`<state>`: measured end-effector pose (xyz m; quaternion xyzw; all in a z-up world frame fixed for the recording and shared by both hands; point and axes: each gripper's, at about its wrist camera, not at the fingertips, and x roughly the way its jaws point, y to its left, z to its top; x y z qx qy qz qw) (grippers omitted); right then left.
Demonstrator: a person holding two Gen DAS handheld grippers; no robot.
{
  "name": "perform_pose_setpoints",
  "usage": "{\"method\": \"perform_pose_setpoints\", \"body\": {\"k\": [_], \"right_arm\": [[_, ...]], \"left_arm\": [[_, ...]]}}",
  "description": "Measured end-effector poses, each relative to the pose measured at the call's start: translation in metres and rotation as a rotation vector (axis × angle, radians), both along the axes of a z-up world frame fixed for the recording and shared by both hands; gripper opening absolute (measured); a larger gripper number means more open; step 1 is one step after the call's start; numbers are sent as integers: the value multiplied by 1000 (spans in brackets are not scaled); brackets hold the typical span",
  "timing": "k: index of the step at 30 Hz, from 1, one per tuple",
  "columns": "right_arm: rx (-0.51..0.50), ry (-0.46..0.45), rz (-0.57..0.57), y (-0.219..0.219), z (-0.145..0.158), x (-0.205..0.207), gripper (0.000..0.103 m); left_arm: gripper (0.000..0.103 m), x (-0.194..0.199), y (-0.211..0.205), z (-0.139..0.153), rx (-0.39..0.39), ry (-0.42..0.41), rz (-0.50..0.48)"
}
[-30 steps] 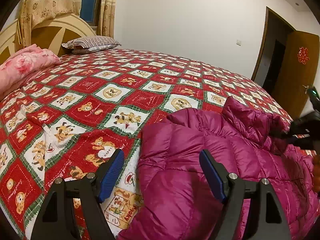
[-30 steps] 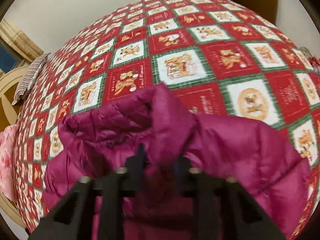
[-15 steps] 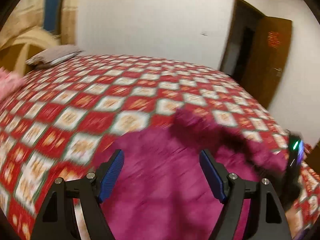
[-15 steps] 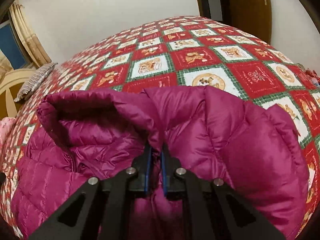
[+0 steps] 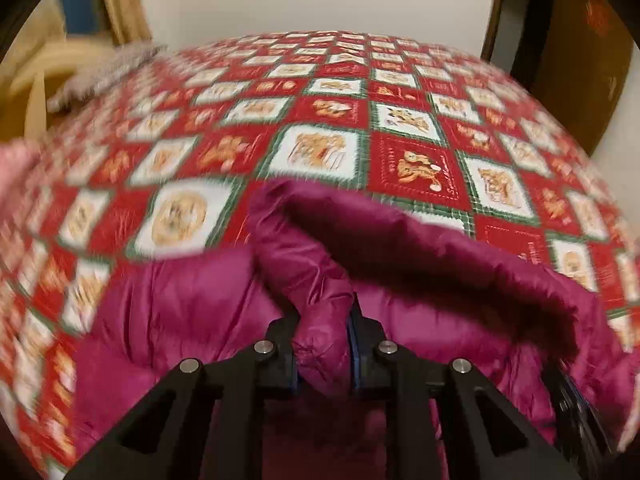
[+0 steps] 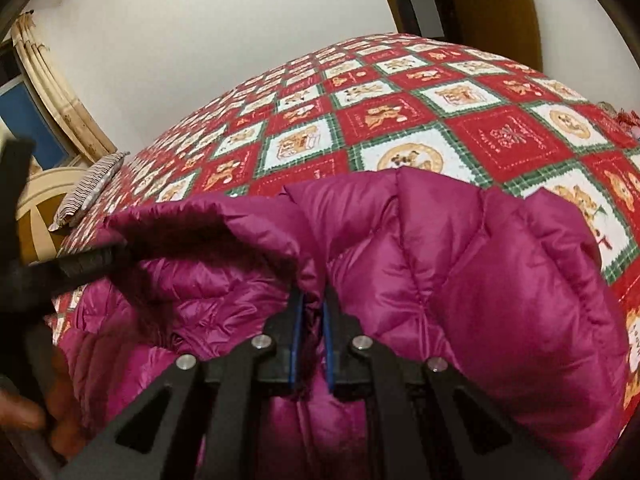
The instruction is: Fold large clothes
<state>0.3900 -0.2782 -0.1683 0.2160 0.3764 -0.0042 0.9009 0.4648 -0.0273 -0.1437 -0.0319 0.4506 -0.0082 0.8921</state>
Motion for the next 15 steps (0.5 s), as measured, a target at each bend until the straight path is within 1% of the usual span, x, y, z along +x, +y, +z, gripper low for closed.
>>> {"method": "perform_pose_setpoints", "body": {"k": [2,4,5,8,9,11,12,15], "right_arm": [[8,0,0,0,0,0,9],[16,0,1,-1,-1,0,9],[19,-1,2,-2,-1,0,9],[33,-2,3,-3,-2,0,9],[34,-2,3,-3,-2,0,9],[33,0,3,-3,-2,0,9],[33,0,4,-3,-2,0,10],[44,8,10,-4,0,1,12]], "left_arm": [[17,-21,19,1,-19,-27,18],[17,-41,31,2,-76,-45,23],[17,-49,34,-1,-86,-54,26],[17,-47,35,-16,-111,-42,47],[17,-45,38,-23,-140,-40,57],[19,-49,43,-28,-186,-65,67],[19,-52,47,-30,-223,-84,77],[19,-57,62,-34,-332,-106,113]]}}
